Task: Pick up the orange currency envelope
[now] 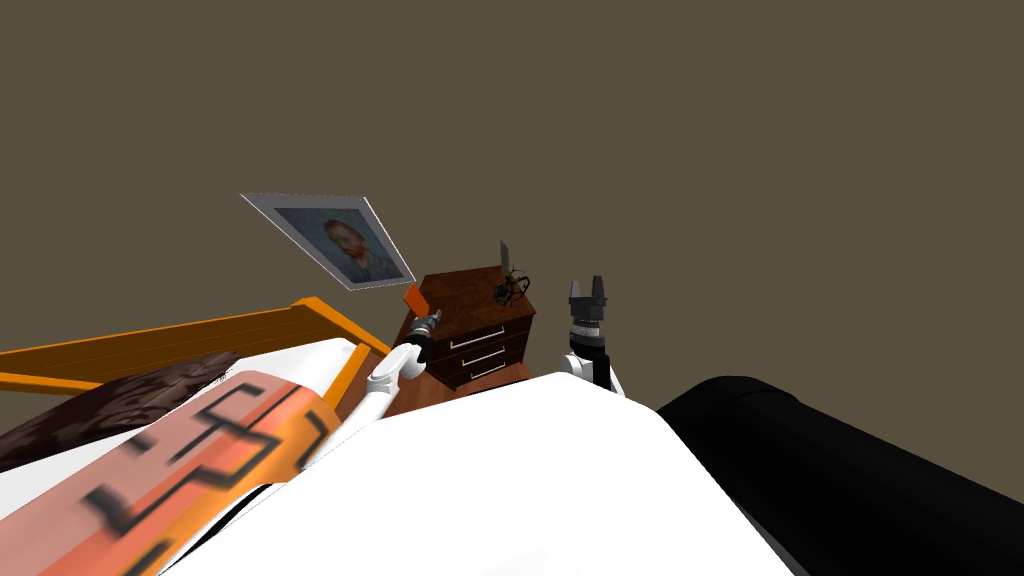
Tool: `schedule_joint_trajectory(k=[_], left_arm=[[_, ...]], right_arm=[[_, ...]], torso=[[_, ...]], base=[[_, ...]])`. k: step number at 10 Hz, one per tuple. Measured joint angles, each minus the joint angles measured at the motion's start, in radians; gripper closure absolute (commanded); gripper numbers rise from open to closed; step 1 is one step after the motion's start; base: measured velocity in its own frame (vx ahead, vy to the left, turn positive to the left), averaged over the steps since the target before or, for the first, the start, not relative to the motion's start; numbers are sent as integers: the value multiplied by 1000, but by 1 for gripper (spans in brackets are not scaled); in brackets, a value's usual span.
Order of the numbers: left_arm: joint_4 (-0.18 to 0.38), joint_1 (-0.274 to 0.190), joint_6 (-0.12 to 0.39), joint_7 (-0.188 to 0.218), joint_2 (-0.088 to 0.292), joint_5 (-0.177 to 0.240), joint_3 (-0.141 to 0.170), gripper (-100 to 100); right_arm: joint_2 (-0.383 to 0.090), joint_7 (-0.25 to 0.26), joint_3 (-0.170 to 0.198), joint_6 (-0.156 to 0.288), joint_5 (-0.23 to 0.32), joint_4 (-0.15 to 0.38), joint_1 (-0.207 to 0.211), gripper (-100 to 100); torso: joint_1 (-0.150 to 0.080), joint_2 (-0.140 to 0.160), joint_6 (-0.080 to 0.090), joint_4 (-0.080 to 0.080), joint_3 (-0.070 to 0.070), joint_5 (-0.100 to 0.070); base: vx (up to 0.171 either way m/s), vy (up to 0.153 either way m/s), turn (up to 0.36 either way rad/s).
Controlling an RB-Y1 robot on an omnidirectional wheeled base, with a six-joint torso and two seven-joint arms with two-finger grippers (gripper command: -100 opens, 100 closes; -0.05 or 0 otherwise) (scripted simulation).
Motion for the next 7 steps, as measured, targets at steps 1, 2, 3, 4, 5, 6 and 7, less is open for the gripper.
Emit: schedule_joint_trajectory(k=[1, 2, 3, 4, 5, 6, 7], left_arm=[[10, -8, 6, 29, 4, -11, -5, -100], [12, -10, 8, 58, 5, -14, -7, -100], [13, -11, 9, 77, 6, -14, -8, -100], [38, -39, 32, 101, 30, -37, -36, -100], [60, -57, 52, 130, 40, -67, -53, -100], [72, -66, 58, 159, 42, -81, -57, -100], [75, -69, 60, 187, 44, -84, -59, -100]], right_arm=[[0, 0, 0, 0, 0, 0, 0, 0], [0, 0, 0, 0, 0, 0, 0, 0], [0, 0, 0, 0, 0, 0, 0, 0], [0, 0, 0, 0, 0, 0, 0, 0], [0, 0, 0, 0, 0, 0, 0, 0], [0, 0, 0, 0, 0, 0, 0, 0], [0, 0, 0, 0, 0, 0, 0, 0]], torso=[[0, 0, 0, 0, 0, 0], [0, -1, 0, 0, -1, 0], [0, -3, 0, 0, -1, 0], [0, -1, 0, 0, -1, 0], [0, 0, 0, 0, 0, 0], [0, -1, 0, 0, 0, 0], [0, -2, 0, 0, -1, 0]], base=[[-17, 9, 8], [0, 0, 0], [-48, 11, -111], [-64, 11, -60], [-34, 5, 14], [-10, 1, 8], [0, 0, 0]])
